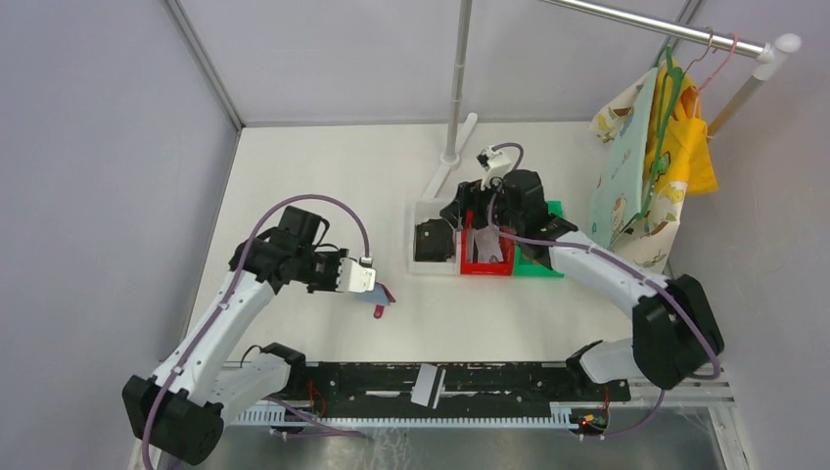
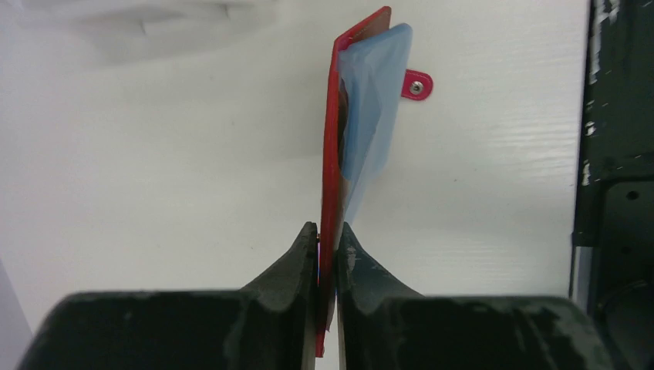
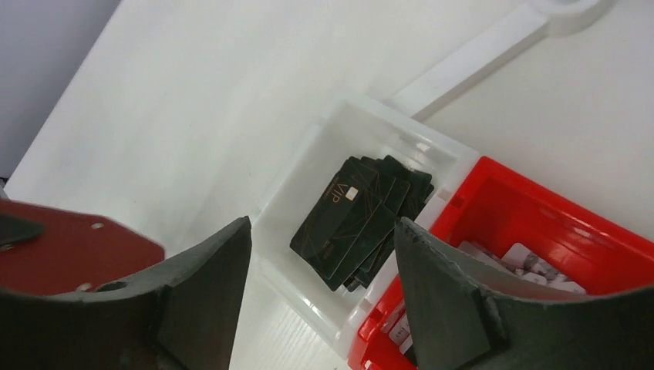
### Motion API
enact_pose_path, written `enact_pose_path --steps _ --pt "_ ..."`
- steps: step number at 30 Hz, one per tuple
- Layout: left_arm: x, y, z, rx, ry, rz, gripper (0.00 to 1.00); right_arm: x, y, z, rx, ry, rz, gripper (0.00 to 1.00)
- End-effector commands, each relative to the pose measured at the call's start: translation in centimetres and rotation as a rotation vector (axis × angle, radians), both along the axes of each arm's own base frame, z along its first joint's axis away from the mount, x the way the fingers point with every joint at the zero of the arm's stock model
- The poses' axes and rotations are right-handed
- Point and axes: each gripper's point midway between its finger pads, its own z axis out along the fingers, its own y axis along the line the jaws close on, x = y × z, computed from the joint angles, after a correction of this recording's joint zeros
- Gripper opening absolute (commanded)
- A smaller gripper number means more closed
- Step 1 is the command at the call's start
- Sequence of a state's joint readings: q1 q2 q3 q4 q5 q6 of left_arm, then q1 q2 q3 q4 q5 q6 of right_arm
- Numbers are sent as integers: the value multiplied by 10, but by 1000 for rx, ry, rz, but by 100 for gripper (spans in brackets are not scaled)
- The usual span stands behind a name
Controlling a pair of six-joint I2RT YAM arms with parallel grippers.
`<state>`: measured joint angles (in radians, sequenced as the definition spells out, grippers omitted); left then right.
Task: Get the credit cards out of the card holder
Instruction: Place the credit card in the storage box, then place the card holder at the center of the board, then reset both arms
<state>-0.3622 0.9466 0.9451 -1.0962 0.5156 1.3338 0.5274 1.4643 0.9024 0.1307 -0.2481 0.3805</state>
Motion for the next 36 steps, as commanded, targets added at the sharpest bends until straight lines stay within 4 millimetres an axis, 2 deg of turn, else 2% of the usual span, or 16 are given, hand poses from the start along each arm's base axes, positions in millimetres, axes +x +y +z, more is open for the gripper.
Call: enact_pose_path --steps 1,3,6,9,11,16,21,22,23,26,28,30,32,33,35,36 --pt "59 14 -21 93 -138 167 2 -9 -23 56 42 -182 -66 81" --pt "77 23 -37 155 -169 214 3 -16 -39 60 13 -232 -105 98" --pt "105 41 -56 264 -245 283 5 -23 -68 54 -47 -265 -184 98" --pt "141 53 -59 338 -360 375 6 -26 -95 45 -71 -265 -264 98" --pt "160 53 -57 332 -389 436 15 -31 -109 37 -75 -256 -308 98" --pt "173 46 -71 289 -336 536 34 -44 -135 19 -85 -255 -390 98" --pt "197 41 -49 205 -380 663 50 -51 -155 3 -124 -246 -453 98" --pt "193 37 -45 183 -339 667 53 -52 -159 0 -138 -239 -469 98" --pt "181 23 -46 115 -244 651 57 -53 -164 -3 -157 -231 -486 98" --pt "116 -5 -57 54 81 505 58 -56 -182 -7 -187 -234 -556 98" --pt "72 -11 -64 54 244 421 56 -58 -190 -8 -189 -246 -592 98" --pt "47 -8 -71 67 312 388 55 -60 -196 -9 -190 -246 -614 98" --pt "33 -2 -77 89 329 374 55 -60 -198 -6 -188 -248 -621 98" --pt "34 1 -77 92 313 385 55 -60 -199 -5 -187 -248 -623 98" --pt "45 3 -72 67 269 444 58 -61 -203 -1 -185 -256 -639 98" --pt "54 2 -66 36 245 478 64 -61 -207 1 -190 -269 -658 98"
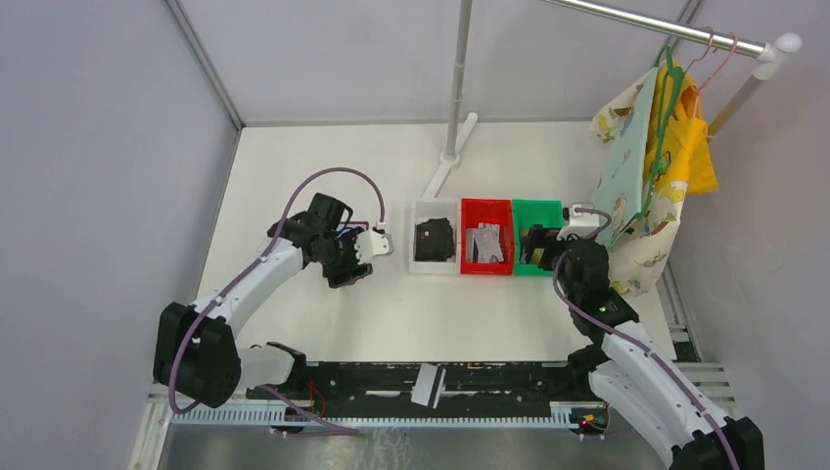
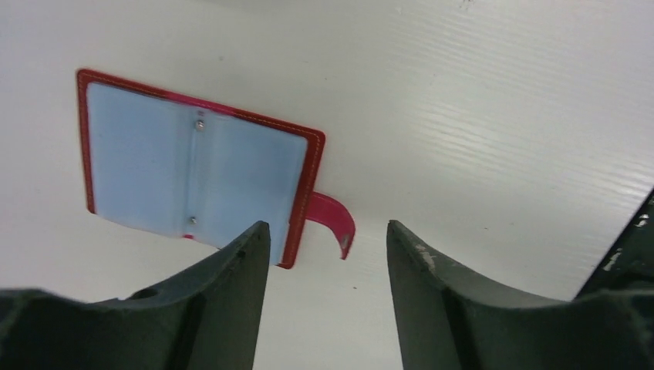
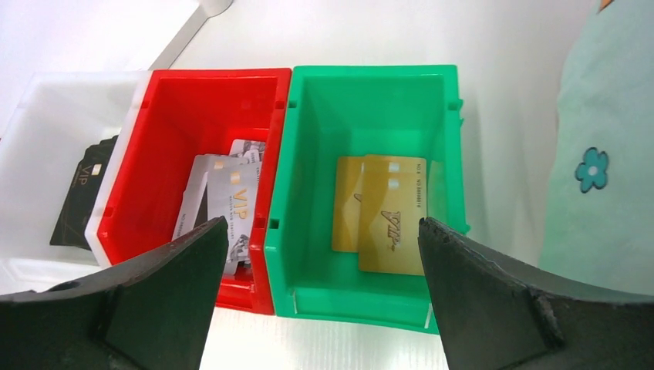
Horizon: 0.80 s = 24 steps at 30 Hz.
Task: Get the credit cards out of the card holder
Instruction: Reset both arms
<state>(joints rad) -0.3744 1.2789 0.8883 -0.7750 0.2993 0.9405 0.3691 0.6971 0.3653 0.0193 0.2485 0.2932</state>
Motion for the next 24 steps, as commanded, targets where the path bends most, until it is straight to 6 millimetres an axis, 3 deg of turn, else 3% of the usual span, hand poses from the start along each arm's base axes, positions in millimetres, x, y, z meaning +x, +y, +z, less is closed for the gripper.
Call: enact_pose_path --steps 1,2,3,6,9,14,18,24 --pt "6 -4 17 -116 -7 134 80 2 -21 15 -26 -68 -95 98" --pt "20 -4 24 -159 -45 190 95 1 -31 18 -52 -95 -139 98" --pt "35 0 32 -204 -80 253 99 0 -42 17 -86 -122 -180 98" --pt "78 17 48 -344 -146 457 100 -9 -78 11 -137 -184 -363 98" --pt "105 43 54 -484 -162 657 100 -21 -106 -2 -193 -210 -509 98" --pt "127 81 54 -650 -282 829 100 -35 -129 -35 -230 -175 -628 98" --pt "129 104 44 -713 -340 916 100 -38 -138 -51 -267 -144 -661 98" --pt "122 128 19 -785 -367 1012 100 -40 -150 -58 -275 -173 -678 98"
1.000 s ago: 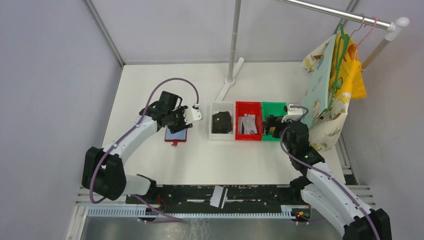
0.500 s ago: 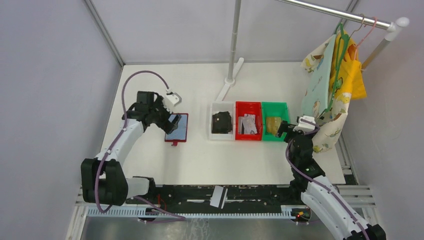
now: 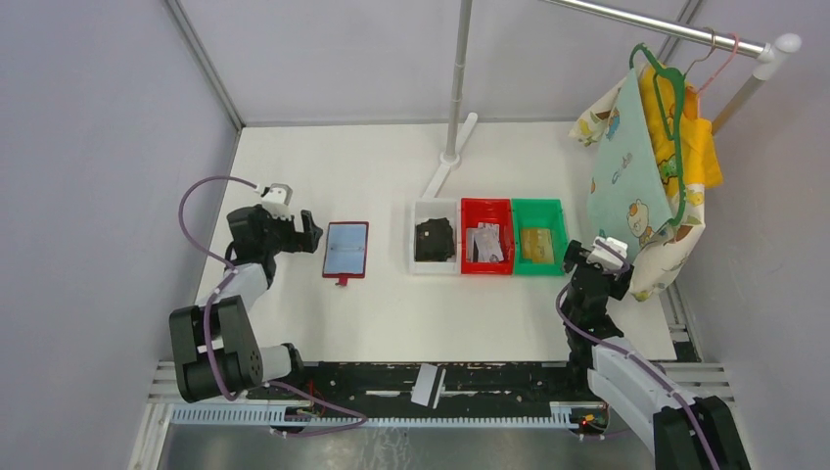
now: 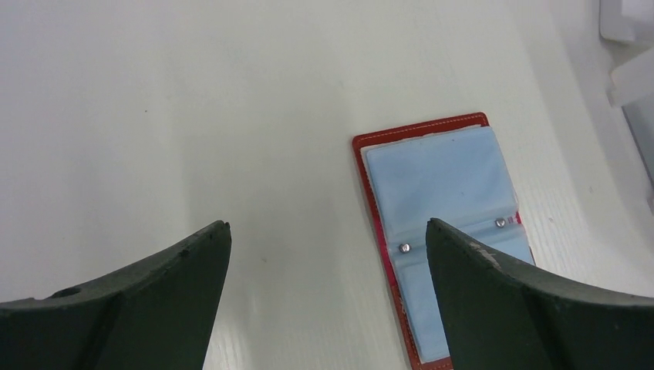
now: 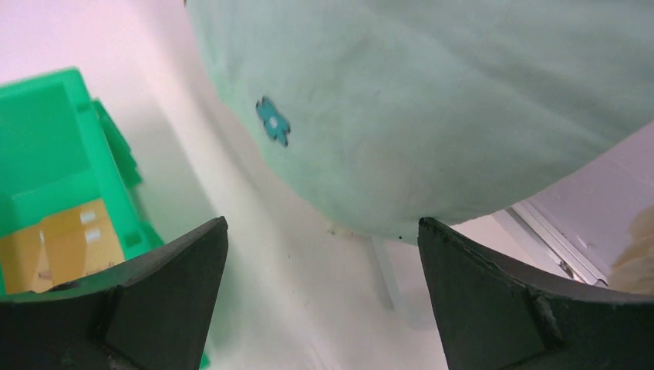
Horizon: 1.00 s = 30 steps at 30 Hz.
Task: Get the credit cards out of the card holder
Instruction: Reset both arms
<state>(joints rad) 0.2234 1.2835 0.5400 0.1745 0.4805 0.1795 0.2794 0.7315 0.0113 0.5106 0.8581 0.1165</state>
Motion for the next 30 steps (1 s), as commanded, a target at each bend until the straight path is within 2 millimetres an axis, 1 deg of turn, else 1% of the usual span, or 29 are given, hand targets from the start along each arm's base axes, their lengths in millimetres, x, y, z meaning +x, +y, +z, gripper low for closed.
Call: enact_pose_path --steps 1,2,5,9,12,13,14,16,18,19,20,22,24,25,26,27,28,29,30 --pt "14 10 17 -95 -175 64 100 -9 -13 -6 -19 -79 -25 98" --pt "9 10 9 -108 -174 71 100 -10 -14 -7 -26 -77 -30 98" --pt "2 10 6 -120 -235 100 100 -11 -19 -8 -55 -67 -41 98" --pt "4 12 17 -164 -323 147 100 -2 -16 -2 -93 -65 -9 98" --pt "3 14 27 -149 -407 151 100 4 -13 -4 -109 -50 16 98" --pt "4 16 34 -137 -446 158 100 6 -13 -4 -109 -47 20 98" --pt "6 19 34 -121 -457 165 100 7 -13 -3 -111 -53 20 98" --pt "9 20 28 -118 -469 169 100 13 -9 -3 -121 -42 47 98" --pt "10 17 32 -137 -510 155 100 16 -8 -4 -125 -42 62 98" --pt "10 18 29 -121 -488 165 100 17 -6 -3 -130 -45 74 98" --pt "12 18 24 -97 -464 177 100 20 -3 -2 -142 -43 100 98" --pt "13 12 23 -67 -472 172 100 25 7 -2 -167 -38 174 98" --pt "15 15 21 -54 -464 205 100 27 18 -2 -190 -39 256 98" --pt "14 16 17 -33 -457 223 100 27 19 -1 -190 -49 269 98" --pt "12 15 6 -6 -432 239 100 26 20 -3 -189 -44 277 98" --pt "14 12 19 -18 -514 242 100 26 21 -1 -200 -55 281 98" --pt "14 12 15 -22 -504 243 100 26 20 0 -208 -57 275 98" --pt "14 12 3 -3 -438 245 100 27 20 -4 -201 -41 277 98" --pt "19 13 4 26 -418 243 100 29 20 -5 -194 -37 273 98"
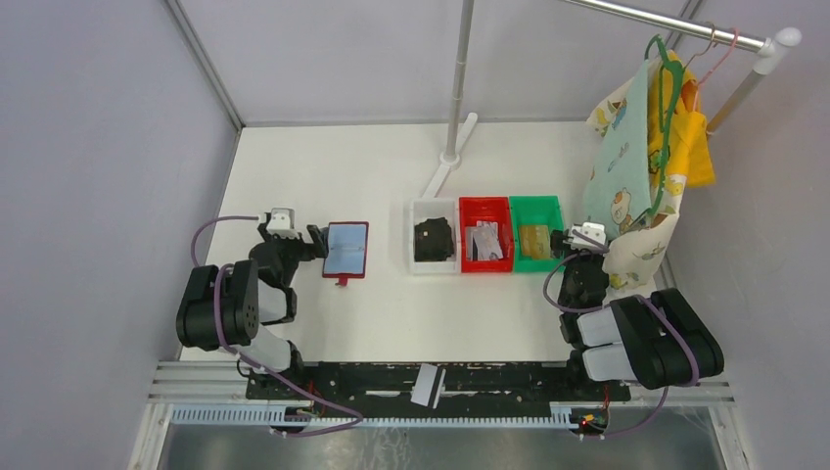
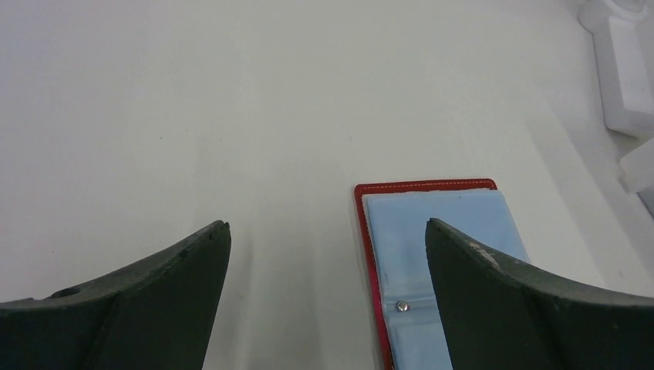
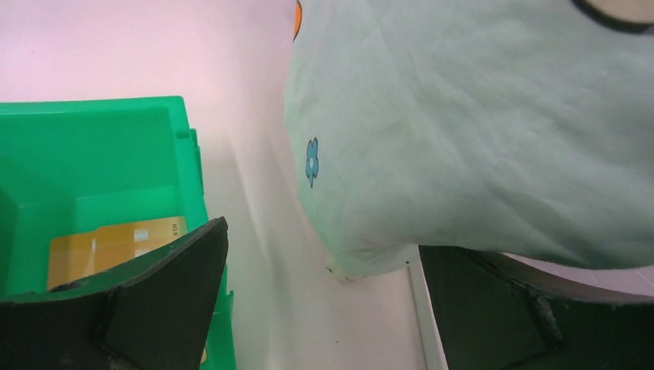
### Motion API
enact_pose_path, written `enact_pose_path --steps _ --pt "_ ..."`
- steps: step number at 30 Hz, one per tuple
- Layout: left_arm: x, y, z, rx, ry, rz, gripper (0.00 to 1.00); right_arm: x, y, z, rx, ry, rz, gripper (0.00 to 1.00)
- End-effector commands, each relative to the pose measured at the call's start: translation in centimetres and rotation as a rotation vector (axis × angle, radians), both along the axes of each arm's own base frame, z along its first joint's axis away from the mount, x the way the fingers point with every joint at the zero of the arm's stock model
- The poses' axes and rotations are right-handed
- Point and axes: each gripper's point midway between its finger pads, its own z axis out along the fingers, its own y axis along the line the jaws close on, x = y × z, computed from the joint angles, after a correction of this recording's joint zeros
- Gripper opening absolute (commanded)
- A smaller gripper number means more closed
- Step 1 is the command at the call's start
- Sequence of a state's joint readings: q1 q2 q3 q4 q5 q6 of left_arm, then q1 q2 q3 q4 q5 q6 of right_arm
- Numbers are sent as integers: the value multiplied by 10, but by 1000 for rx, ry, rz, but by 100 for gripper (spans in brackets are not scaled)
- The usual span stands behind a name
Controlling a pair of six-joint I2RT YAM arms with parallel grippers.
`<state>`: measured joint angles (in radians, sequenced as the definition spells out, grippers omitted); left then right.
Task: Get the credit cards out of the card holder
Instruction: Reset both arms
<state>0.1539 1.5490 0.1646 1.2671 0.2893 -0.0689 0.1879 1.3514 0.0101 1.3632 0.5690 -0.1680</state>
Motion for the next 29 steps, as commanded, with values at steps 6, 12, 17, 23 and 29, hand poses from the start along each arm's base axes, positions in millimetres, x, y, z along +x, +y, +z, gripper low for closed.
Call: enact_pose_path --steps 6,12,17,23,29 --pt "17 11 11 89 -33 64 100 -23 -3 -24 2 50 59 98" --pt "17 11 11 92 -26 62 100 -22 -2 -25 1 54 63 98" --pt "17 11 11 91 -26 63 100 -22 -2 -25 1 56 62 98" --pt "17 11 11 92 -27 61 100 -22 -2 -24 0 52 63 98" --pt "17 11 11 91 -27 62 100 -22 -1 -24 0 49 65 98"
